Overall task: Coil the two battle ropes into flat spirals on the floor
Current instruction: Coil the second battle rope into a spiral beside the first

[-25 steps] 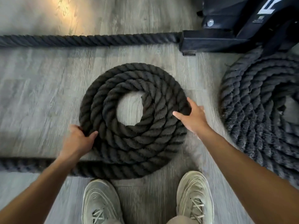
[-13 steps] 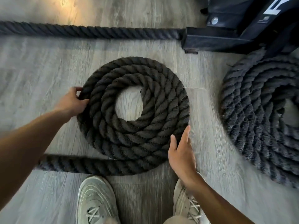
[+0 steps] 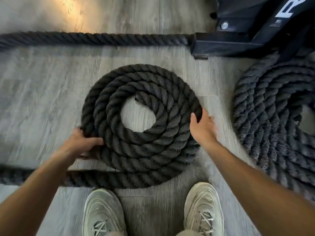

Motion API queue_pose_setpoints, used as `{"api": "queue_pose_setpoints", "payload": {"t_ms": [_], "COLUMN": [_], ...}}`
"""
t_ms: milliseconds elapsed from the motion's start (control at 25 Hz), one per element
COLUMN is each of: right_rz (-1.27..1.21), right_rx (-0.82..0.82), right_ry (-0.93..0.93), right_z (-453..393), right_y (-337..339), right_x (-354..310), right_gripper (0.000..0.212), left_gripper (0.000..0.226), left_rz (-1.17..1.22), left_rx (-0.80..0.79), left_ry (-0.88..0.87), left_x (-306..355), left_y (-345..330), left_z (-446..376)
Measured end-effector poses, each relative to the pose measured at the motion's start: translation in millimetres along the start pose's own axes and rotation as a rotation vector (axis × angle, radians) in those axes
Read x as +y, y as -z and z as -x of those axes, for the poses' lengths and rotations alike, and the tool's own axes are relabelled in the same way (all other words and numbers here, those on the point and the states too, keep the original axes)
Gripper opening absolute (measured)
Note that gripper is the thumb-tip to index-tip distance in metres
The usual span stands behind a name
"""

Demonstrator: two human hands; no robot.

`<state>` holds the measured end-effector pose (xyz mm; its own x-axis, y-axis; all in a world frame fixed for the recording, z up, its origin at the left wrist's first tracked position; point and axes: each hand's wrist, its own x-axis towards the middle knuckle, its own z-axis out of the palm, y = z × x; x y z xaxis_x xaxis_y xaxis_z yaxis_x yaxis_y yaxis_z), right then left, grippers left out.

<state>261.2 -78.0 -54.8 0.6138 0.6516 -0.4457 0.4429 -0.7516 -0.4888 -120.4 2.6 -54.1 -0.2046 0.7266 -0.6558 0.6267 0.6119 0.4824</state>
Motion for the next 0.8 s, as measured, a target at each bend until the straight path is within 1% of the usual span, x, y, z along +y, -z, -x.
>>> {"api": "queue_pose_setpoints", "payload": {"t_ms": [80, 120, 200, 280, 400, 480, 600, 680, 720, 800], "right_rz": [-0.042, -0.046, -0.043, -0.061, -0.049, -0.012, -0.02, -0.026, -0.014, -0.019], "right_rx": [0.016, 0.017, 0.0, -0.008, -0.001, -0.019, -0.115, -0.095, -0.071, -0.039], "right_ry": [-0.021, -0.023, -0.027, -0.031, 0.001, 0.022, 0.004, -0.013, -0.028, -0.066], "right_z": [35, 53, 78, 86, 78, 61, 19, -7, -15, -19], "right_y": [-11, -15, -23, -29, -25, -17, 7, 22, 26, 23], "right_x": [21, 31, 44, 47, 41, 35, 19, 4, -3, -12], "right_gripper": [0.065, 0.067, 0.071, 0.072, 0.071, 0.069, 0.065, 0.051, 0.047, 0.054], "left_gripper": [0.093, 0.091, 0.075, 0.062, 0.055, 0.056, 0.051, 0.043, 0.045, 0.056], "left_rz": [0.047, 0.078, 0.075, 0.034, -0.054, -0.138, -0.106, -0.106, -0.105, -0.082], "left_rx": [0.022, 0.028, 0.033, 0.046, 0.145, 0.193, 0.174, 0.156, 0.154, 0.136], "left_ry": [-0.049, -0.077, -0.138, -0.18, -0.201, -0.185, -0.111, -0.07, -0.048, 0.013], "left_x": [22, 35, 55, 57, 39, 25, -4, -22, -29, -34], "left_y": [15, 21, 26, 25, 20, 17, 8, 0, -3, -1], "left_z": [-18, -27, -40, -48, -49, -43, -25, -9, -4, -1]}}
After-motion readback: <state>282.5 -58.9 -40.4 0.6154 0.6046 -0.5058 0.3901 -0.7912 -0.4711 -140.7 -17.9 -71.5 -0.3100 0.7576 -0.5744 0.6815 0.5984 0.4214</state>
